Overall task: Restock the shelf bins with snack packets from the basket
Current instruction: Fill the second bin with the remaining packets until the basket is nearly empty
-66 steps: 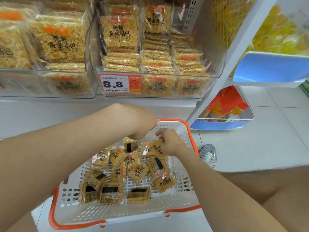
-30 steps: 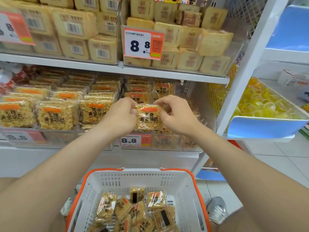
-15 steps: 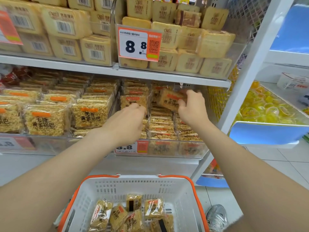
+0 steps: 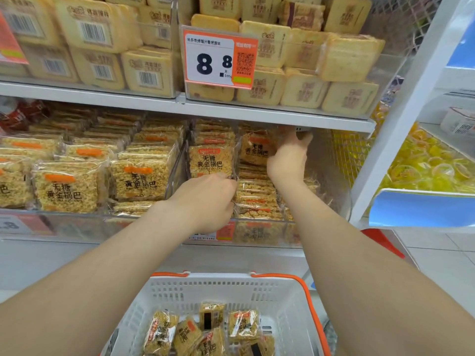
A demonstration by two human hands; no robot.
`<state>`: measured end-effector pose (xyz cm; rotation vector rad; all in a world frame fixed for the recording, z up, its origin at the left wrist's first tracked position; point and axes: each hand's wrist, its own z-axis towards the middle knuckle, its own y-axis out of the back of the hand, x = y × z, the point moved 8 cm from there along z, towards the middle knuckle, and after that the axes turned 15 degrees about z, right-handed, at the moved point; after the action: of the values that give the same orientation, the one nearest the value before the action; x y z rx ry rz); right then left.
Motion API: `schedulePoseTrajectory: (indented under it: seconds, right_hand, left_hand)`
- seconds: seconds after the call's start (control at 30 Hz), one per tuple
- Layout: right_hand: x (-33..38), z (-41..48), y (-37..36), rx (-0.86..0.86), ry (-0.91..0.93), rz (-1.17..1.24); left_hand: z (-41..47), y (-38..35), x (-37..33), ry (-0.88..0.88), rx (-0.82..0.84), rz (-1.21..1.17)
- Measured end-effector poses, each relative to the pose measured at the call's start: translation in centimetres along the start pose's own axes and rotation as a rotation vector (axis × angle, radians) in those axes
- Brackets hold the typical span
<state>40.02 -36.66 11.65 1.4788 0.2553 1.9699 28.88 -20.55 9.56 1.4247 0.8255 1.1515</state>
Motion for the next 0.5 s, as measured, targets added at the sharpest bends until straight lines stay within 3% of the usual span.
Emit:
schedulePoseTrajectory:
  seconds: [0.13, 0.27, 0.5]
  right_hand:
    - [0.1, -0.3, -1.9, 0.160, 0.110, -0.019]
    - [0.7, -0.6, -1.8, 0.176, 0.172, 0.039]
    - [-0.1, -2.1, -2.1, 0.397, 0.038, -0.158]
  left_hand:
    - [-0.1, -0.1, 0.0, -0.006, -0.011, 0.000]
    - [-0.2, -0.1, 0.0, -0.007, -0.012, 0.002]
    - [-0.7, 0.3, -0.3, -0.013, -0.010, -0.008]
